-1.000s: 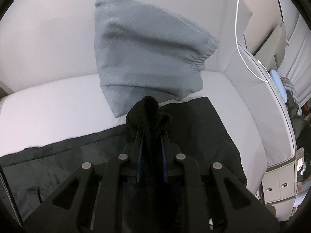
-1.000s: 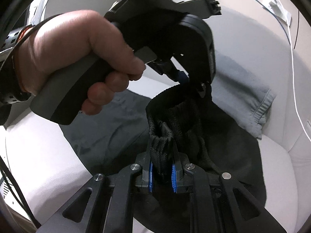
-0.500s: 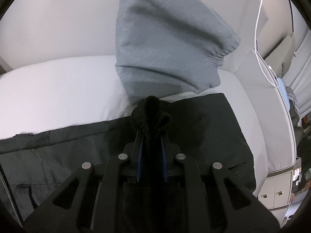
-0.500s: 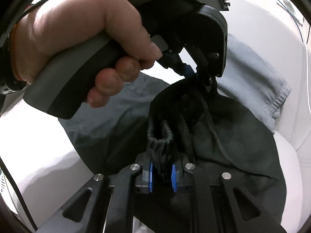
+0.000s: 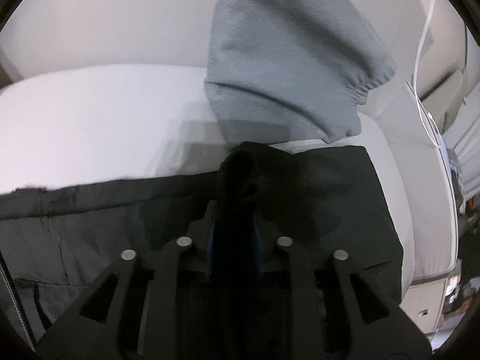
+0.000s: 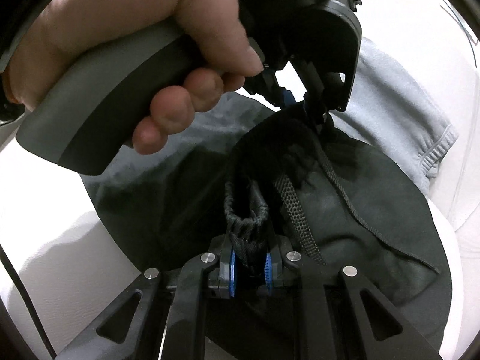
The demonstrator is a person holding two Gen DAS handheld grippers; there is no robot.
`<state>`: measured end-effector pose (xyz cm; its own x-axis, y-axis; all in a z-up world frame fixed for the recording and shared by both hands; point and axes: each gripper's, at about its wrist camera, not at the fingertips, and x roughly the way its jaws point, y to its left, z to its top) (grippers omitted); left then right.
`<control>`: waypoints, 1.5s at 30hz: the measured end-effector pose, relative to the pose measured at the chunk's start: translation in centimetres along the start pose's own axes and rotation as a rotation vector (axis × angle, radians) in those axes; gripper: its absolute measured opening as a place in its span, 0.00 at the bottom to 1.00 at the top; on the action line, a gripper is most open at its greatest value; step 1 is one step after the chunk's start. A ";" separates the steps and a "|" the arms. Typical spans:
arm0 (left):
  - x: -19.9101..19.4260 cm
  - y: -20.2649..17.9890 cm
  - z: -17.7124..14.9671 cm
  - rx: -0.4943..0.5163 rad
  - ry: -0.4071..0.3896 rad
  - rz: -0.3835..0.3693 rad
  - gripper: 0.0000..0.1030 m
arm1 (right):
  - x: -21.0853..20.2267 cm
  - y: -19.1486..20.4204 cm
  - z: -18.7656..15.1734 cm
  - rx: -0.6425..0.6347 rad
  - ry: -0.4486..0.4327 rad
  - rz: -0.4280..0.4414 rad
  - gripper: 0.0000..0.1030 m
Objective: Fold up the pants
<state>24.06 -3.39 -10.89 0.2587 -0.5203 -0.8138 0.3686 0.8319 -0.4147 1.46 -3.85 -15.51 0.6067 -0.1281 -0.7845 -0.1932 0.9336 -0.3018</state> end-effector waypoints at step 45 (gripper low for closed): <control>-3.1 0.2 -14.1 -0.479 -0.066 -0.266 0.11 | -8.4 -19.5 -15.6 0.157 0.068 0.131 0.16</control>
<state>10.71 1.10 -14.17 0.2731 -0.7228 -0.6349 -0.0147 0.6567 -0.7540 -11.93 -26.24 -11.49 0.5302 -0.0190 -0.8477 -0.1413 0.9838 -0.1105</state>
